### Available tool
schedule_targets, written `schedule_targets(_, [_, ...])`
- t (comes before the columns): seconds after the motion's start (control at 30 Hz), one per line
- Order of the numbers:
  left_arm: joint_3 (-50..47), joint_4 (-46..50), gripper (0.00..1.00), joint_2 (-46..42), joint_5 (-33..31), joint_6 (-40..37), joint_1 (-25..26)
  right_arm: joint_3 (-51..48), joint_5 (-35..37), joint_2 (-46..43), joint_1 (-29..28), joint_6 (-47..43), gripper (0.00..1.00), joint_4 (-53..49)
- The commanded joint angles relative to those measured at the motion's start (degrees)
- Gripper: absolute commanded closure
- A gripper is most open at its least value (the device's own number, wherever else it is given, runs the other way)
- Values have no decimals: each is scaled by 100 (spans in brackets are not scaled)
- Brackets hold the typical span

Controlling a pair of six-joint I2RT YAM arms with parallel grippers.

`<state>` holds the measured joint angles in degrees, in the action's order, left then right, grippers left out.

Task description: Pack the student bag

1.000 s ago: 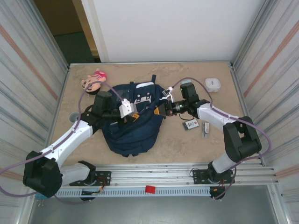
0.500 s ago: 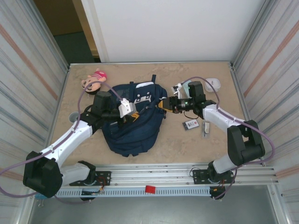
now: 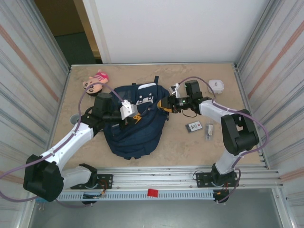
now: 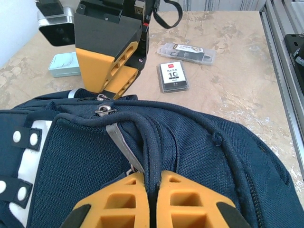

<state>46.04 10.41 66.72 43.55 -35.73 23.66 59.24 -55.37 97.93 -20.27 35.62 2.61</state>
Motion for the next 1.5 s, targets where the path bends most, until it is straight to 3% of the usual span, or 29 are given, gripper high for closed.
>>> schedule_targets(0.0, [157, -496, 100, -336, 467, 8, -37, 262, -406, 112, -165, -393, 45, -23])
schedule_targets(0.1, [162, -556, 100, -318, 433, 44, -37, 282, -540, 75, -274, -664, 50, -354])
schedule_targets(0.23, [167, -594, 100, -250, 265, 66, -37, 128, -594, -176, -318, -804, 69, -647])
schedule_targets(0.33, [170, -611, 100, -243, 235, 57, -37, 29, -477, -380, -307, -853, 76, -805])
schedule_targets(0.53, [126, -789, 100, -280, 383, 188, -37, 105, -522, -185, -318, -616, 76, -626])
schedule_targets(0.83, [84, -806, 100, -296, -290, 145, -36, -154, -600, -492, -309, 327, 91, -305])
schedule_targets(1.0, [55, -856, 100, -326, -390, 139, -30, -374, -690, -571, -327, 1183, 92, 389])
schedule_targets(1.27, [2, -1068, 100, -336, -312, 242, -33, -583, -600, -606, -363, 1373, 77, 668])
schedule_targets(1.47, [10, -1042, 100, -367, -469, 216, -38, -675, -533, -817, -372, 1442, 82, 788])
